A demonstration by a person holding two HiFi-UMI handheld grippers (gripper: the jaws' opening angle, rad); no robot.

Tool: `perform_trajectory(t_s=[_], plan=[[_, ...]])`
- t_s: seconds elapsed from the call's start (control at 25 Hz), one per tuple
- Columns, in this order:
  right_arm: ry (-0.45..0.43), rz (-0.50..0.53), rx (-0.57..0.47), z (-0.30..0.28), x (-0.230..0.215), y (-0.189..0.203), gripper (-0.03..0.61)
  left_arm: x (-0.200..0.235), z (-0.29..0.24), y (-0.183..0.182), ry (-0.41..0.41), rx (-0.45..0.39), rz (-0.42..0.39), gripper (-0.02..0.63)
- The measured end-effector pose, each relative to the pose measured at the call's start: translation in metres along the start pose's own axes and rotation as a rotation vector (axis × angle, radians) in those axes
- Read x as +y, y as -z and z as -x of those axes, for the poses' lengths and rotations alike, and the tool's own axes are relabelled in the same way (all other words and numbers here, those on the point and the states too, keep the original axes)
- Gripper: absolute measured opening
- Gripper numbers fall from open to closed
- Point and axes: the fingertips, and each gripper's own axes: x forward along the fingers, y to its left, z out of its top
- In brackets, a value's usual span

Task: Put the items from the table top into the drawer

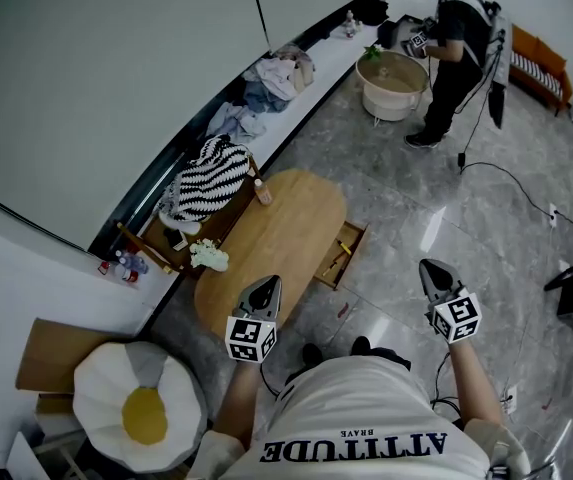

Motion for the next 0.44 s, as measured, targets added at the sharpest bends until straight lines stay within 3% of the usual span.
perform_trajectory(t_s=[0.44], plan=[[0.007, -0.006, 0.003, 0.0025, -0.0035, -0.0024, 0.019, -0.0010, -0.0012, -0.0057, 0.000, -0.006, 0.007, 0.021]])
